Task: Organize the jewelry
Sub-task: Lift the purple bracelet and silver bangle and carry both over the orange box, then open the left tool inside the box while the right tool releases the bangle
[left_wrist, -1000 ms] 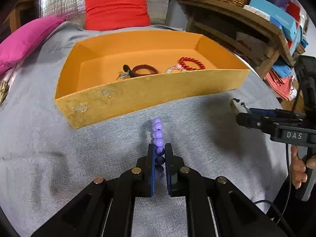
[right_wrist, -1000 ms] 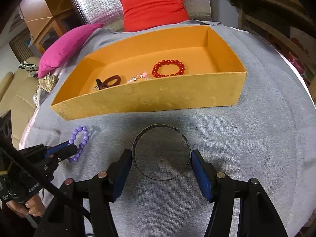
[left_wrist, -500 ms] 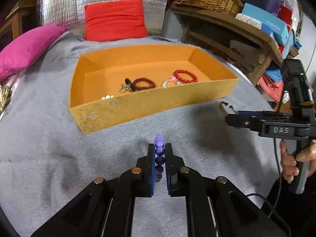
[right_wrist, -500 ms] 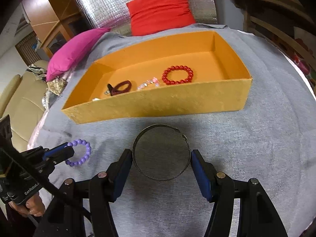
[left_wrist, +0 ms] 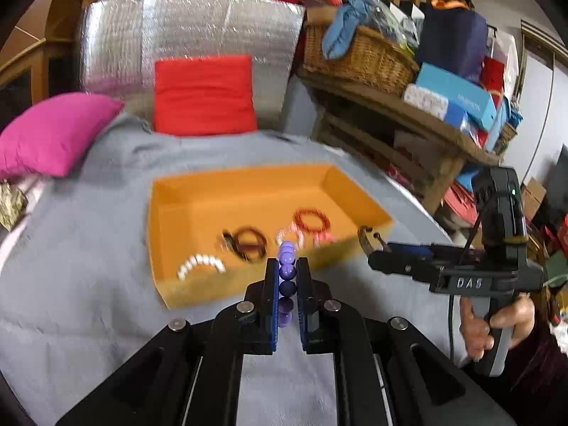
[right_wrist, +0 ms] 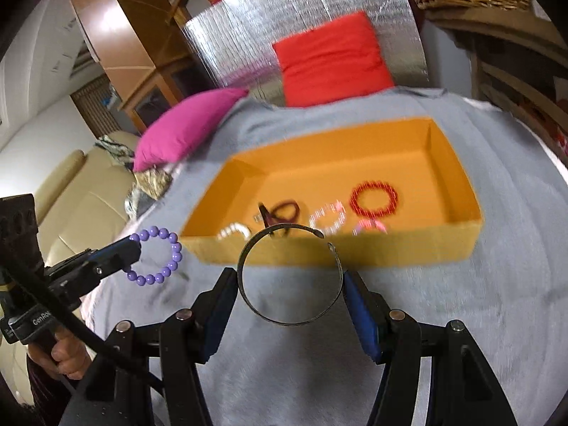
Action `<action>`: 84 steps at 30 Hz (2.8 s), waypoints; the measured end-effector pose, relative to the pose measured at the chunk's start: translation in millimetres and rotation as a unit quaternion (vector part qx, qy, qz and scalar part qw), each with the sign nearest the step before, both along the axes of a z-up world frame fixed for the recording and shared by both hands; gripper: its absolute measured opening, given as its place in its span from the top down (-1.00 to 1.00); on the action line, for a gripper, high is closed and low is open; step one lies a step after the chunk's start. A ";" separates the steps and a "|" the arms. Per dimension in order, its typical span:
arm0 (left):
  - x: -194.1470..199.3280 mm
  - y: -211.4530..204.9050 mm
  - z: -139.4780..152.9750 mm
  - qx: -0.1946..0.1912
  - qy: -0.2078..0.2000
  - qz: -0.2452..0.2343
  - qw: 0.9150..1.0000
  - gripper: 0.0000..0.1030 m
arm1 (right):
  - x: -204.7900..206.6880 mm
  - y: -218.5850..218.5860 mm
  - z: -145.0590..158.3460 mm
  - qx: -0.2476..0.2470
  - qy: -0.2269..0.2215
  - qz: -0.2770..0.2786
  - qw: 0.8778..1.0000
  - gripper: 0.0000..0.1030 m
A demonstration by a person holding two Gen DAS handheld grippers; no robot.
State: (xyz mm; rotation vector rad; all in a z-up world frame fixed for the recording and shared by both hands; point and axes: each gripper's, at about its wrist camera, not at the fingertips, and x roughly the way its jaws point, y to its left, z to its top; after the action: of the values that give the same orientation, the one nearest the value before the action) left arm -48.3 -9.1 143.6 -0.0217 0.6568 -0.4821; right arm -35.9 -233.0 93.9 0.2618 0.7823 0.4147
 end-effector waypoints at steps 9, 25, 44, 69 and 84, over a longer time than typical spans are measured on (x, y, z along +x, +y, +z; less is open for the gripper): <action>67.6 13.6 21.9 -0.005 -0.007 0.063 0.998 0.81 | 65.9 14.8 22.0 0.005 0.011 -0.040 0.999 -0.24; 172.5 11.0 -52.9 -0.028 0.129 0.094 0.987 0.81 | 182.5 33.6 -37.4 -0.006 0.129 -0.070 0.989 -0.24; 182.2 2.2 -75.1 0.046 0.143 0.133 0.980 0.81 | 204.4 37.8 -58.5 -0.019 0.159 -0.098 0.982 -0.24; 174.0 -9.6 -78.9 0.160 0.089 0.174 0.967 0.81 | 207.1 39.0 -62.8 -0.025 0.161 -0.112 0.980 -0.26; 172.6 -9.9 -78.7 0.175 0.083 0.186 0.963 0.81 | 208.7 35.8 -63.4 -0.014 0.160 -0.118 0.980 -0.30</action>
State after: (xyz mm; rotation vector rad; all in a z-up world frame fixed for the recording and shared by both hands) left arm 124.3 -19.0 64.9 0.1472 0.8739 0.0042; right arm 172.8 -197.2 30.5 0.3966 1.0585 0.1362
